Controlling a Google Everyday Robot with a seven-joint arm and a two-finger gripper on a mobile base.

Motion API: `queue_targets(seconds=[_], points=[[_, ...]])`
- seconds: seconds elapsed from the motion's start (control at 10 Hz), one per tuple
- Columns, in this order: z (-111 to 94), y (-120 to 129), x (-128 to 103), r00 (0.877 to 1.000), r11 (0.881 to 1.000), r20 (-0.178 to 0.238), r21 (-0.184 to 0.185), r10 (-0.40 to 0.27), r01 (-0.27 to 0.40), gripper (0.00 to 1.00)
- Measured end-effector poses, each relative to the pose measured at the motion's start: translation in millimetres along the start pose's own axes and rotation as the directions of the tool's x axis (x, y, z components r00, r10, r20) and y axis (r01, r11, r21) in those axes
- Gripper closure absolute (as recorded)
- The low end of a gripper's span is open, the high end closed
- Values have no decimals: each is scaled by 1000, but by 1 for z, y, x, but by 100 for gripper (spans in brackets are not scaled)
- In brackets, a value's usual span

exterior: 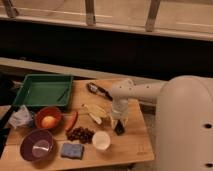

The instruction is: Wipe table surface with eraser

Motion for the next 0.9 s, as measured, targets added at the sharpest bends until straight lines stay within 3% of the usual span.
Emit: queue_targets(seconds=[0.2, 0.4, 0.9], points=[[1, -3, 2, 1000, 1000, 1, -8, 5, -5, 84], [-6, -13, 6, 1000, 1000, 20, 3, 21, -21, 86], [-51, -53, 6, 992, 988, 73, 113, 99, -107, 86]])
